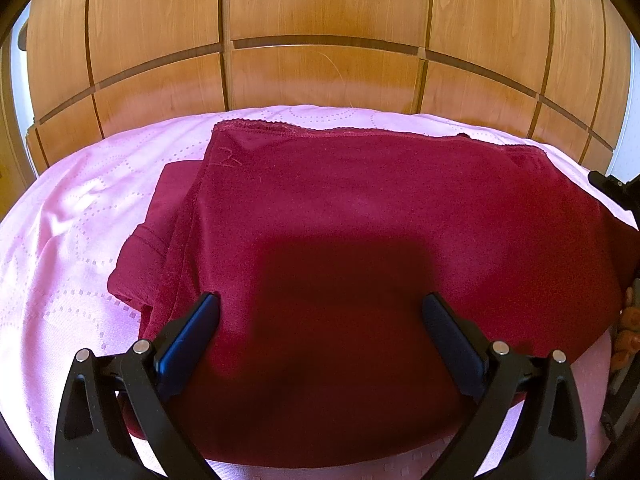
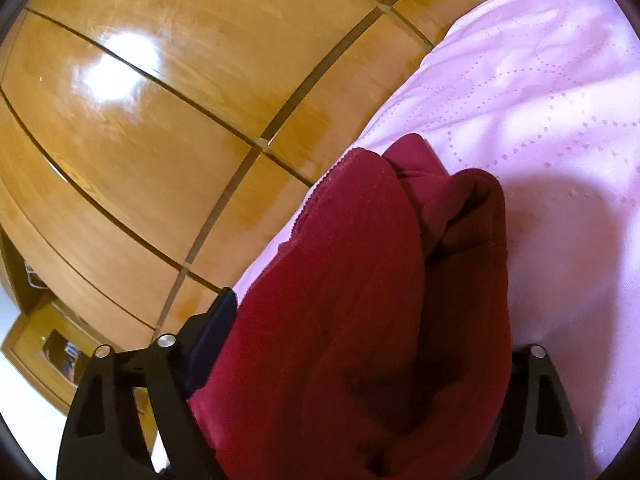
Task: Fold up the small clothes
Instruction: 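Grasp the edge of the folded shirt with the right gripper, then lift the grasped edge with the right gripper and fold it over the middle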
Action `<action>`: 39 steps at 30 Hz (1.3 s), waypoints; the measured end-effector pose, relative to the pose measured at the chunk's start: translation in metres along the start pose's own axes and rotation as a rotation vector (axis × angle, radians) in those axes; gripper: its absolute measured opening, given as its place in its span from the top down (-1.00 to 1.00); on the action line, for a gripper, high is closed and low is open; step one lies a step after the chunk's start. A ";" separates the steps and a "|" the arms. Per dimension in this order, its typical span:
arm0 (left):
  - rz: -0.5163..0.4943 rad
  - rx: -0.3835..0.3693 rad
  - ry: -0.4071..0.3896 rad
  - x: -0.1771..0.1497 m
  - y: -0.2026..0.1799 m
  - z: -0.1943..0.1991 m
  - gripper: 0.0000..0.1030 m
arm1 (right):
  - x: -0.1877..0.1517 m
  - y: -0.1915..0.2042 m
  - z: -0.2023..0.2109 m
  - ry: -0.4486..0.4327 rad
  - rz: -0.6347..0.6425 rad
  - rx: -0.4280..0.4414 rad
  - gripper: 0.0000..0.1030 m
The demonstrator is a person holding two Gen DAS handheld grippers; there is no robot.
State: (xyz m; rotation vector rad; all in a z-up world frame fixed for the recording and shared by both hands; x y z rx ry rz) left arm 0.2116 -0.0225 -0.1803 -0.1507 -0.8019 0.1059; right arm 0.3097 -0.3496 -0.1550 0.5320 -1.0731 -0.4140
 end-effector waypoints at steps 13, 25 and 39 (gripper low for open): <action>0.004 0.000 0.009 0.001 0.001 0.000 -0.96 | -0.003 -0.013 0.008 -0.045 -0.105 0.072 0.03; 0.043 0.101 -0.124 0.018 0.067 0.041 -0.95 | -0.004 -0.015 0.001 0.016 -0.136 0.067 0.22; 0.198 -0.006 -0.048 -0.010 0.106 0.022 -0.95 | 0.011 0.007 0.014 0.077 -0.215 0.082 0.49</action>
Point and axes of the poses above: each gripper's, at about its wrist camera, not at the fingertips, and z roughly against the way its jaws point, y to its left, x to its top, the point moved 8 cm from there along -z, roughly the way its jaws point, and after that the axes turned 12 degrees about z, right-handed, at the moved point
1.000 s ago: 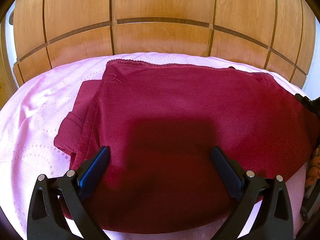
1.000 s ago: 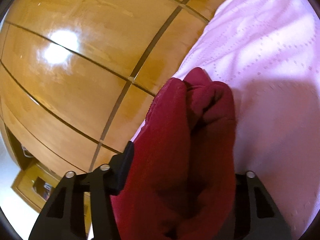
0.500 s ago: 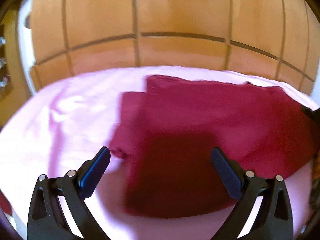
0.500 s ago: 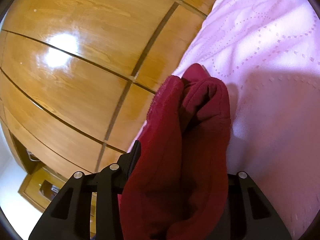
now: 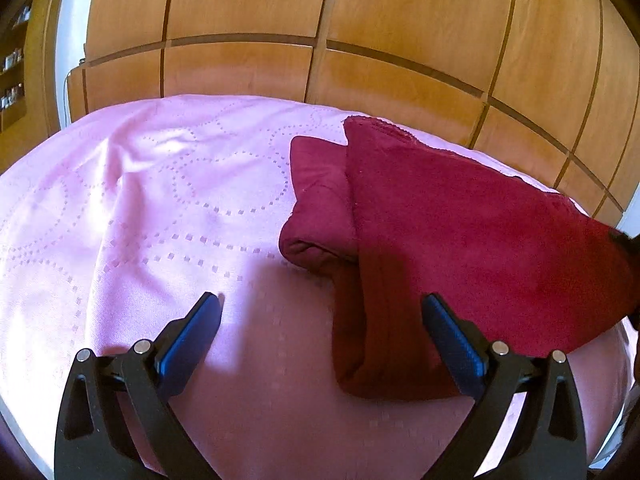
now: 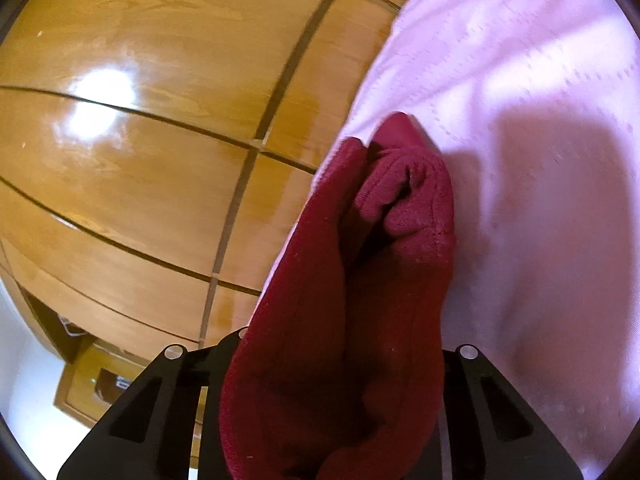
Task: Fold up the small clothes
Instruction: 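Lift the grasped edge with the right gripper and fold it over the middle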
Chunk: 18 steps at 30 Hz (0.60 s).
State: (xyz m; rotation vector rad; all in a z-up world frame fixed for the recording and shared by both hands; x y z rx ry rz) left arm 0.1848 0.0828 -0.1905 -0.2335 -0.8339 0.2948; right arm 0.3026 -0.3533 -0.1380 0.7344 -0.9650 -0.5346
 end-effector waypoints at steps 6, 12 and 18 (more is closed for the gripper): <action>0.003 -0.016 -0.012 0.000 0.001 0.002 -0.95 | 0.001 0.031 0.004 -0.008 0.077 0.005 0.49; 0.009 -0.029 -0.018 -0.001 0.003 0.004 -0.95 | 0.001 0.055 0.007 -0.012 0.096 0.036 0.49; 0.013 -0.038 -0.021 -0.001 0.003 0.004 -0.95 | -0.004 0.089 0.009 -0.004 0.179 0.066 0.49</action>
Point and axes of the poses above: each gripper's, at about its wrist camera, not at the fingertips, and z roughly against the way its jaws point, y to its left, x to its top, the point moved 8 cm from there along -z, roughly the way its jaws point, and after that the axes turned 12 degrees about z, right-handed, at the moved point
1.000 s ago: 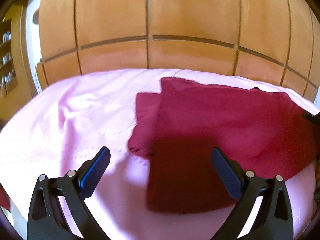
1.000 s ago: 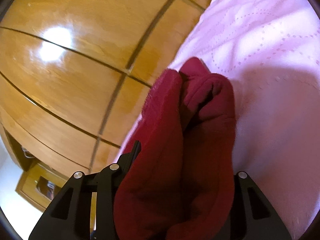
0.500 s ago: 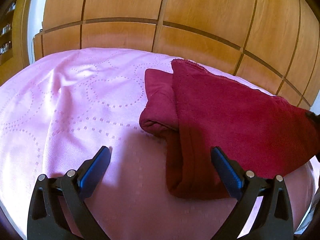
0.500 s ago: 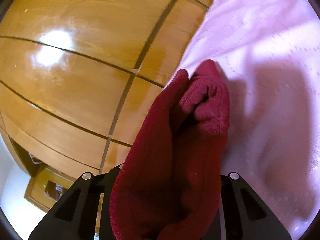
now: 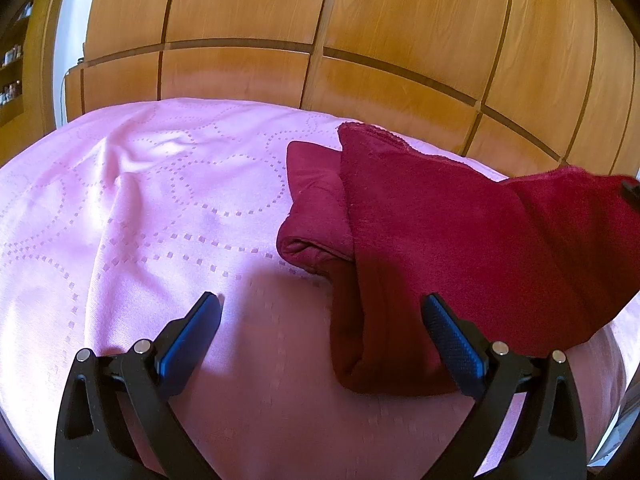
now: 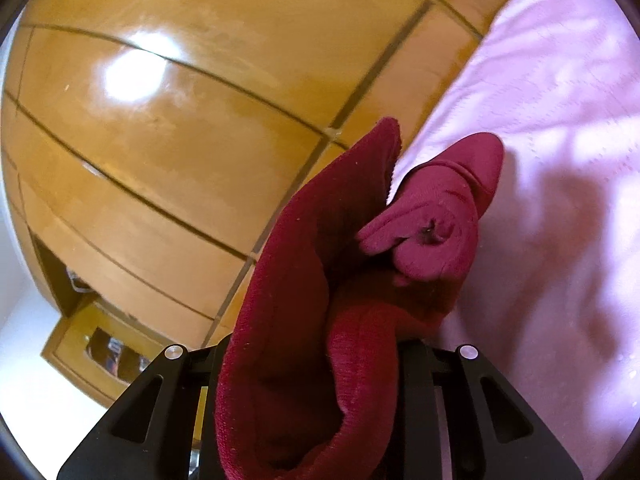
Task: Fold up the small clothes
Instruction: 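Lift the grasped edge with the right gripper and fold it over the middle, then open the right gripper to release the folded edge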
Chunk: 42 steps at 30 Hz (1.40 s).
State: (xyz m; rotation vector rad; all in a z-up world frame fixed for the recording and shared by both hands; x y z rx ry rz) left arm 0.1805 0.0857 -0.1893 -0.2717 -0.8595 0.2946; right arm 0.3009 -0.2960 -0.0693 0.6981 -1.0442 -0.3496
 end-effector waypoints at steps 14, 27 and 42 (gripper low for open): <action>0.082 0.052 -0.017 0.009 0.016 0.004 -0.95 | -0.041 0.102 -0.031 0.123 0.292 0.096 0.49; 0.068 0.051 -0.012 0.006 0.015 0.002 -0.95 | -0.142 0.127 -0.097 0.364 0.512 0.069 0.49; 0.265 -0.138 -0.016 0.022 0.018 0.030 -0.95 | -0.115 0.088 -0.043 0.262 0.672 -0.096 -0.93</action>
Point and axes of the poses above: each gripper's, at about its wrist camera, not at the fingertips, and z roughly against the way its jaws point, y to its left, x to its top, the point moved 8 cm from there along -z, roughly the way its jaws point, and after that the axes turned 12 degrees about z, right-handed, at the moved point
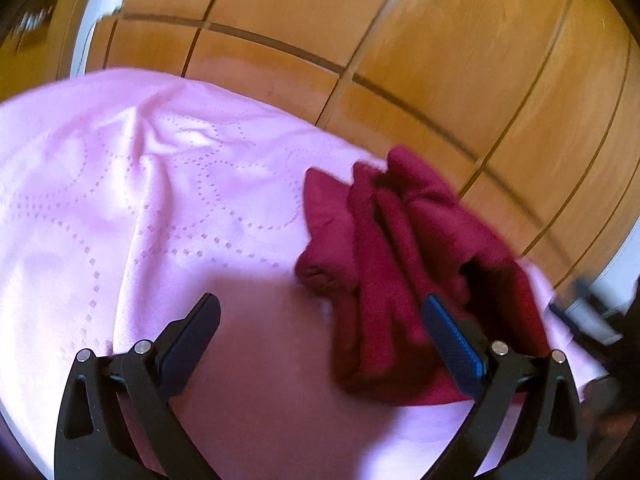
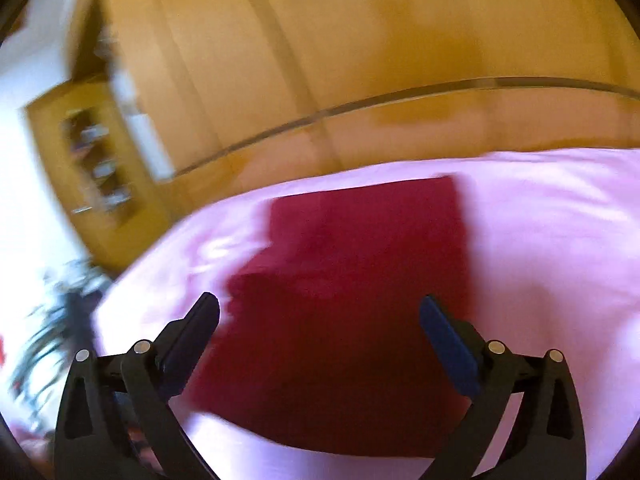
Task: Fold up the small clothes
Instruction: 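Open the right gripper to release the folded edge, then grasp the opposite edge with the left gripper and fold it over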
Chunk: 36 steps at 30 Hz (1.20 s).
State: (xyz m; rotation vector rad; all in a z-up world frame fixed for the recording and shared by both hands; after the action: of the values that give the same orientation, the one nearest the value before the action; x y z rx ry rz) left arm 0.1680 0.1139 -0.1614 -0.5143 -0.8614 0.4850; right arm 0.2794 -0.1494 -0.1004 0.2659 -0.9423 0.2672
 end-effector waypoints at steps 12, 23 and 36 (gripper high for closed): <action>0.033 -0.184 0.225 -0.005 -0.075 -0.025 -0.94 | -0.061 -0.099 0.004 0.059 -0.271 -0.229 -0.93; -0.031 -0.140 0.352 -0.016 -0.119 -0.069 0.55 | -0.057 -0.094 -0.006 0.022 -0.264 -0.188 -0.93; -0.055 -0.045 0.294 0.002 -0.065 -0.087 0.57 | -0.055 -0.072 -0.014 0.076 -0.118 -0.222 -0.94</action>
State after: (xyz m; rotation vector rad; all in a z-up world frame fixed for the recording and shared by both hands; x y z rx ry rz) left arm 0.2517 0.0449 -0.1684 -0.5855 -0.6037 0.3298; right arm 0.2836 -0.2177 -0.1607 0.1054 -0.8690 0.0625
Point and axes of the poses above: each gripper's, at about its wrist camera, not at the fingertips, and z roughly against the way its jaws point, y to its left, x to its top, the point moved 8 cm from there along -z, roughly the way its jaws point, and after that the axes turned 12 degrees about z, right-handed, at the moved point
